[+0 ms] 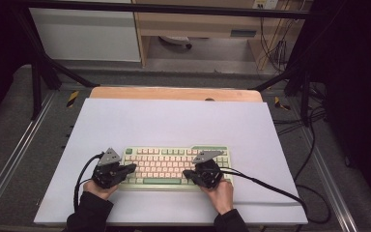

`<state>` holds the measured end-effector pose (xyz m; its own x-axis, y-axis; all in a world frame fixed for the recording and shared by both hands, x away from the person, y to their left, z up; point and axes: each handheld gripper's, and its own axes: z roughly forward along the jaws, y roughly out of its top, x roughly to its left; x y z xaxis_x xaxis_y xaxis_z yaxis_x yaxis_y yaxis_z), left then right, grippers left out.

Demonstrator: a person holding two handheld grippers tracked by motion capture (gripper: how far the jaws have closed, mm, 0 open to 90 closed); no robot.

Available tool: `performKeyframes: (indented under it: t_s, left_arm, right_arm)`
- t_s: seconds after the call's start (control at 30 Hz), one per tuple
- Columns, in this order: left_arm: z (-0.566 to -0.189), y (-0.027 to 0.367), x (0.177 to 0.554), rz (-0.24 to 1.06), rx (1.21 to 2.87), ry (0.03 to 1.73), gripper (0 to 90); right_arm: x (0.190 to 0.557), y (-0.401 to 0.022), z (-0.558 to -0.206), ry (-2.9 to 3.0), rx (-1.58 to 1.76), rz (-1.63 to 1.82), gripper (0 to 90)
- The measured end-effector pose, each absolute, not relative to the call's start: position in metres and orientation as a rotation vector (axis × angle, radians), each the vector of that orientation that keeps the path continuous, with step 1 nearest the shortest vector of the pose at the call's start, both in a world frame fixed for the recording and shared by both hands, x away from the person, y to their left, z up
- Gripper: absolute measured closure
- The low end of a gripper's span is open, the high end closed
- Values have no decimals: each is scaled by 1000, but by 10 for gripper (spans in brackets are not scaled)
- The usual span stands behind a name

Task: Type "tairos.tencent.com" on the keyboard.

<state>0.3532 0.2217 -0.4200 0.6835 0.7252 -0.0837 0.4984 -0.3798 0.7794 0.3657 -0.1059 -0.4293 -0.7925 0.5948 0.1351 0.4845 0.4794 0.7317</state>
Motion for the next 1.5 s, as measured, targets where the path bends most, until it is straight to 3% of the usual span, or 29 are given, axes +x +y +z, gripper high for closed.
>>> performKeyframes:
  t_s: [0.87,1.5]
  left_arm:
    - [-418,211,353,339,2072,928,896]
    - [-412,182,358,328,2105,895,897]
  right_arm:
    - [361,-144,-415,2504,997,1264,900]
    - [360,-146,-416,2513,986,1246,900]
